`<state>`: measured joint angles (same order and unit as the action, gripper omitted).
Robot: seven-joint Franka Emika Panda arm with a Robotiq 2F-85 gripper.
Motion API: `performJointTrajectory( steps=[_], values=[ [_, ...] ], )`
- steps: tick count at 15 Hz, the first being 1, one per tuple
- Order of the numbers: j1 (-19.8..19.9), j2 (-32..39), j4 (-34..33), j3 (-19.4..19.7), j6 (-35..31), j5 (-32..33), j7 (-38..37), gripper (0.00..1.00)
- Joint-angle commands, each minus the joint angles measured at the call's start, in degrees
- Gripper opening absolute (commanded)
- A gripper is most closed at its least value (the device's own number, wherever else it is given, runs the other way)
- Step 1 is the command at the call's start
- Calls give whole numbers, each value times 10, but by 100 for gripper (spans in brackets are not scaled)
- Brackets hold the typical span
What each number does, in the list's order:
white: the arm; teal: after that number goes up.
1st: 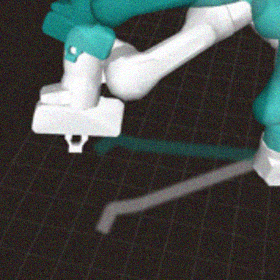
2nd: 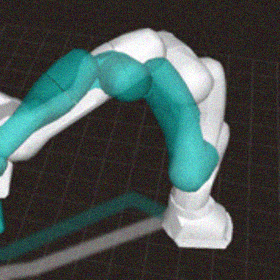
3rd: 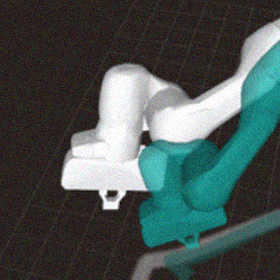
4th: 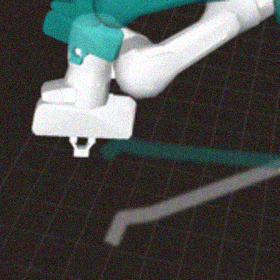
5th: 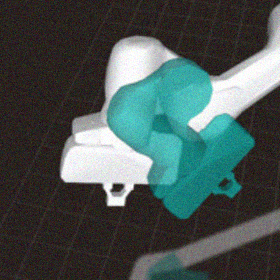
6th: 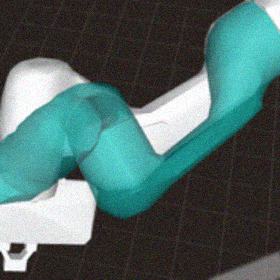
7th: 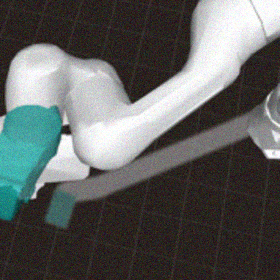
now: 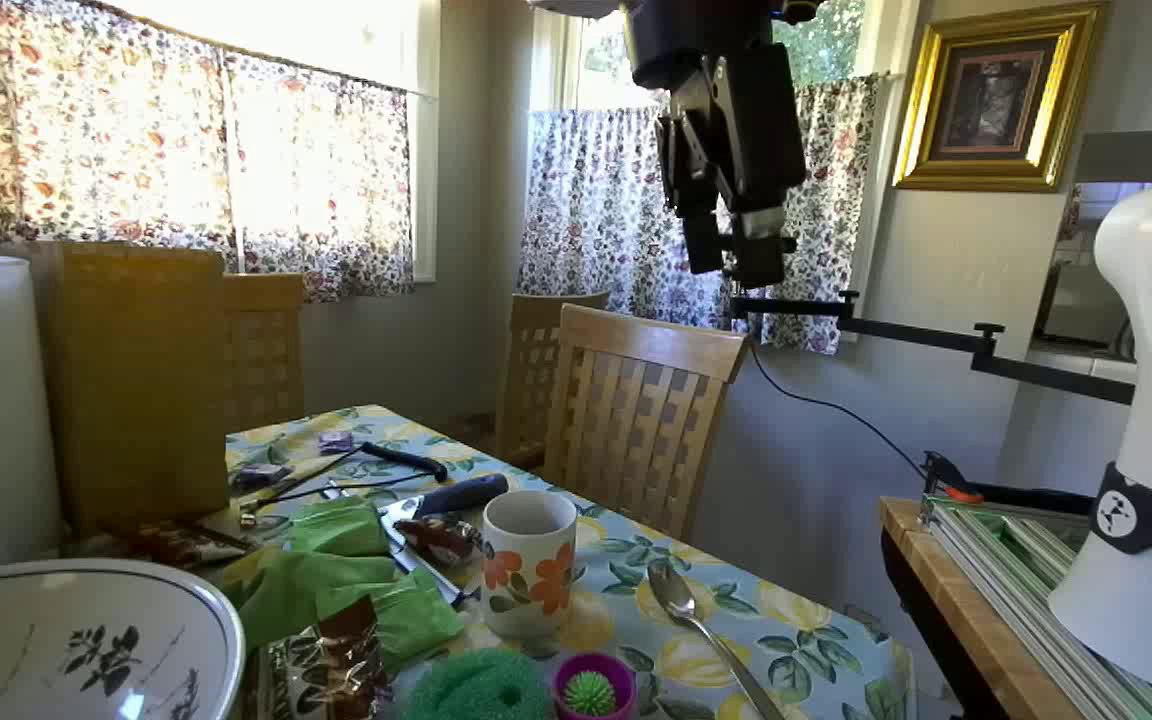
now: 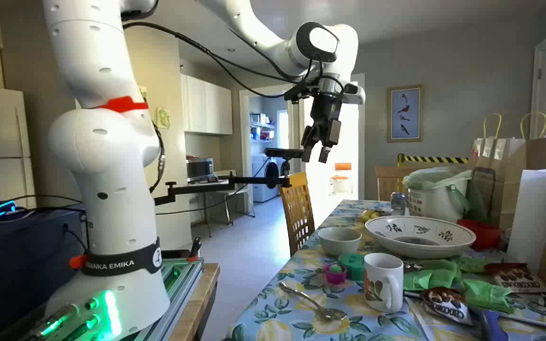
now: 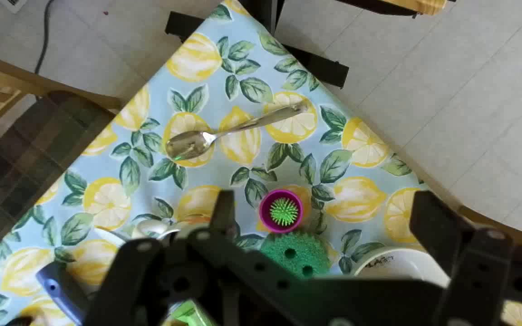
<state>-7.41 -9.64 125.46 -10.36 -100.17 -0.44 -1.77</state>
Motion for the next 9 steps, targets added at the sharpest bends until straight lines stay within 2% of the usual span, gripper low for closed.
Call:
performJointTrajectory(
  steps=[1, 8, 9],
  values=[
    [-5, 0, -1, 5, 1, 1, -1, 100],
    [-5, 0, -1, 5, 1, 1, -1, 100],
    [2, 19, -19, 10, 0, -2, -12, 100]
  ],
)
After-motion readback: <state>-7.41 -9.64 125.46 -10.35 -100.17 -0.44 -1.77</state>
